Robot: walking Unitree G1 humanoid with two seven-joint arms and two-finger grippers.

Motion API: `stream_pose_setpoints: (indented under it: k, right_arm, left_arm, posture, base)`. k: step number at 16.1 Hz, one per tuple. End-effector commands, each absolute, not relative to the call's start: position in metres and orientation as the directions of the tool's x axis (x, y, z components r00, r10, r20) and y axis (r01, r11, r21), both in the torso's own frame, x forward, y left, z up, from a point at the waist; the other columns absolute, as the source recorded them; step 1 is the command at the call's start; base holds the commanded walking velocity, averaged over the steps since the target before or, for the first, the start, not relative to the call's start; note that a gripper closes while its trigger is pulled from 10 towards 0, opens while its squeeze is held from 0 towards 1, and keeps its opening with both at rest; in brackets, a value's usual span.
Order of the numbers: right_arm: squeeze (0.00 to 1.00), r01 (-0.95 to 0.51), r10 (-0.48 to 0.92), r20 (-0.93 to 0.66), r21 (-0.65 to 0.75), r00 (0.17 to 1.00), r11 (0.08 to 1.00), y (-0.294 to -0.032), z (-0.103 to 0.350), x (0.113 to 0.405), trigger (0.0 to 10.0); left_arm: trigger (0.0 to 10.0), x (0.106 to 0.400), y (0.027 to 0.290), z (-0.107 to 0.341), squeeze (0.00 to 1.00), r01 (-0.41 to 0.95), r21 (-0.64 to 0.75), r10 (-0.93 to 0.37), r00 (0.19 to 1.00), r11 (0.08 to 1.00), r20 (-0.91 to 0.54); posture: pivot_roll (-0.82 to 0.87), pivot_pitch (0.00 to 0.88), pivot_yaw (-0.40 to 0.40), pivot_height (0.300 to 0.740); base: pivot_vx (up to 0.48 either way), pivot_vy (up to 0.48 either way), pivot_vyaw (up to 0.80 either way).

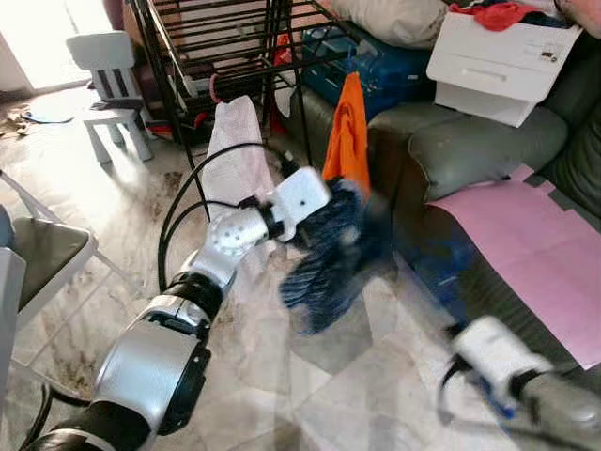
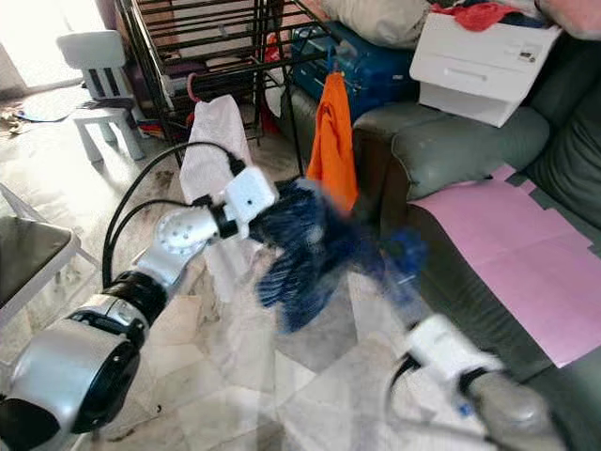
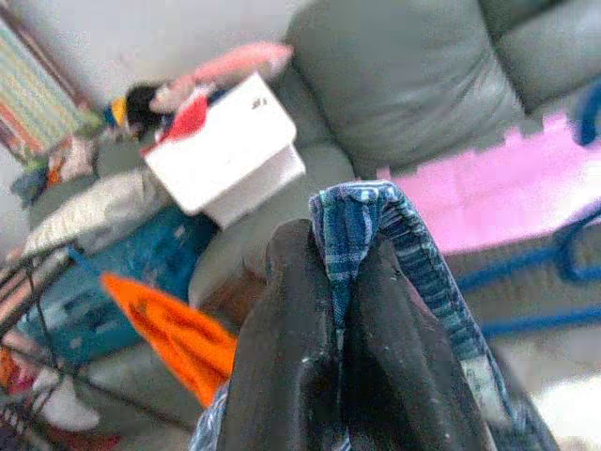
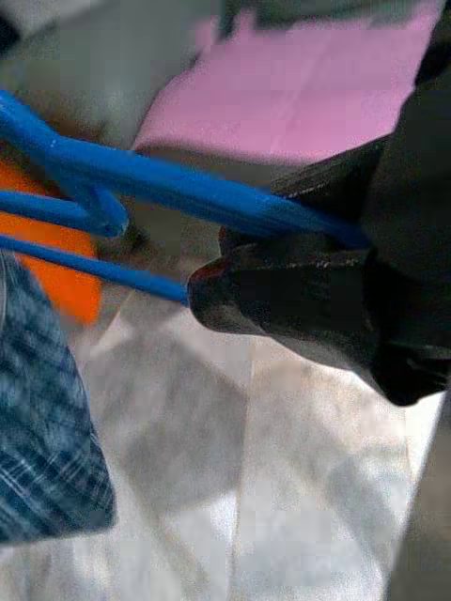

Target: Hang hanger

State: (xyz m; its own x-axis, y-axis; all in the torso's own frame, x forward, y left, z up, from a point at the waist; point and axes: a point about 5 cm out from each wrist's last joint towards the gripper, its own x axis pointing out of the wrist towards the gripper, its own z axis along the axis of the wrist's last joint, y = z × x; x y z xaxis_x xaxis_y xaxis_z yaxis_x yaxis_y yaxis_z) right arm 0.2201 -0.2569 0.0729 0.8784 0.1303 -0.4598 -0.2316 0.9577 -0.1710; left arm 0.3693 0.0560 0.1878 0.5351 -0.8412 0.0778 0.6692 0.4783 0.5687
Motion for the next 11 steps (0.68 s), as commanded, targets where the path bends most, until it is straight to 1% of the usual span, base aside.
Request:
stream_pose_setpoints:
  k: [1,2,4,5,7,8,10,11]
  right_arm:
    - [0.00,-0.146,0.068,-0.436,-0.147,0.897,0.978,-0.271,0.074,0.221,10.0]
    - [0.00,-0.099,0.041,-0.425,-0.116,0.904,0.988,-0.278,0.074,0.222,10.0]
    - [0.00,-0.053,0.020,-0.412,-0.069,0.911,0.996,-0.283,0.071,0.222,10.0]
    - [0.00,-0.023,0.015,-0.410,-0.014,0.912,1.000,-0.284,0.068,0.222,10.0]
    - [0.00,-0.010,0.021,-0.410,0.028,0.912,1.000,-0.281,0.065,0.224,10.0]
    - [0.00,0.046,-0.011,-0.364,0.087,0.931,0.995,-0.282,0.071,0.231,10.0]
    - [0.00,0.100,-0.048,-0.334,0.142,0.941,0.985,-0.287,0.077,0.236,10.0]
    - [0.00,0.207,-0.136,-0.267,0.260,0.954,0.943,-0.303,0.090,0.246,10.0]
  left_arm:
    - [10.0,0.372,0.053,0.212,0.00,0.655,0.573,-0.851,0.502,0.492,0.156]
    - [10.0,0.372,0.049,0.219,0.00,0.667,0.560,-0.858,0.478,0.492,0.185]
    - [10.0,0.369,0.044,0.226,0.00,0.677,0.556,-0.871,0.442,0.482,0.216]
    - [10.0,0.367,0.040,0.229,0.00,0.690,0.544,-0.876,0.418,0.478,0.240]
    - [10.0,0.363,0.035,0.228,0.00,0.704,0.544,-0.888,0.389,0.457,0.244]
    - [10.0,0.361,0.033,0.220,0.00,0.722,0.536,-0.899,0.379,0.437,0.221]
    - [10.0,0.359,0.034,0.213,0.00,0.736,0.528,-0.904,0.377,0.424,0.201]
    - [10.0,0.352,0.031,0.192,0.00,0.799,0.494,-0.937,0.330,0.343,0.117]
  posture:
    - [-0.02,0.000,0.045,0.740]
    - [-0.02,0.000,0.045,0.740]
    - [-0.02,0.000,0.046,0.740]
    - [-0.02,0.000,0.047,0.740]
    - [-0.02,0.000,0.047,0.740]
    - [-0.02,0.000,0.046,0.740]
    - [-0.02,0.000,0.048,0.740]
    - [-0.02,0.000,0.049,0.740]
  base:
    - [0.000,0.000,0.00]
    - [0.000,0.000,0.00]
    - [0.000,0.000,0.00]
    - [0.000,0.000,0.00]
    - [0.000,0.000,0.00]
    - [0.000,0.000,0.00]
    - [0.000,0.000,0.00]
    - [0.000,0.000,0.00]
